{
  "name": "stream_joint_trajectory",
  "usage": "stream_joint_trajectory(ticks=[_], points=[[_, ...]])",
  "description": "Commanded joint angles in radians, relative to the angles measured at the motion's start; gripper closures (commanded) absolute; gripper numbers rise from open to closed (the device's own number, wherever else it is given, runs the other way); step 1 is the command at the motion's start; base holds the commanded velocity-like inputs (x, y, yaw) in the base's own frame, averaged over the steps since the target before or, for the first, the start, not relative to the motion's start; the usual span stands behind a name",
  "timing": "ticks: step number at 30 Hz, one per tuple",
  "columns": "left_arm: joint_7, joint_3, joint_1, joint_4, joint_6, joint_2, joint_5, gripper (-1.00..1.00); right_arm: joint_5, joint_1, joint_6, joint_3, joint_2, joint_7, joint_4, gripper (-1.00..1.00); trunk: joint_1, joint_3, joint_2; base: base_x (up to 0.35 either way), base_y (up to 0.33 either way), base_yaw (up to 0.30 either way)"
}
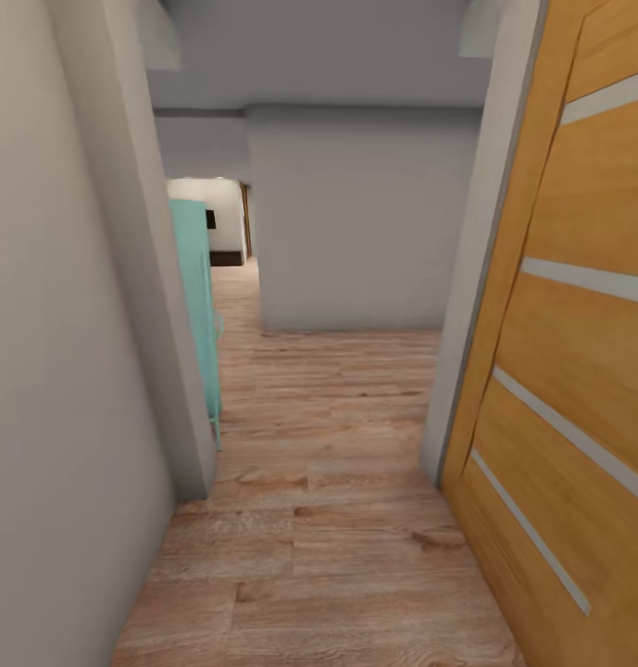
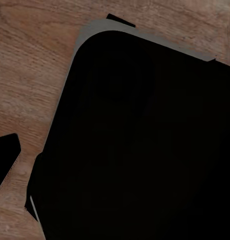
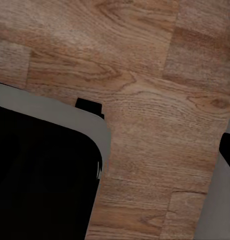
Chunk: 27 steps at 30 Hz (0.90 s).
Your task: Move the two storage containers from the living room to the garage. In the garage, place one container on the floor and stack the other container on top of it (either order is fine).
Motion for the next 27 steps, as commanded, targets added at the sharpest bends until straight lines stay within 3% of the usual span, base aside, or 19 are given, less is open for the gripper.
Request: stream_joint_trajectory(ticks=[1,27], points=[[0.001,0.001,0.0,0.0,-0.002,0.0,0.003,-1.0,-0.002,-0.001,-0.005,0.008,0.0,-0.003,0.003,-1.0,0.001,-0.001,0.0,0.326,0.074,0.0],[0.001,-0.004,0.0,0.001,-0.021,-0.001,0.0,-1.0,0.006,-0.001,-0.005,0.012,-0.007,-0.003,0.003,-1.0,0.001,-0.001,0.0,0.326,0.066,0.0]])
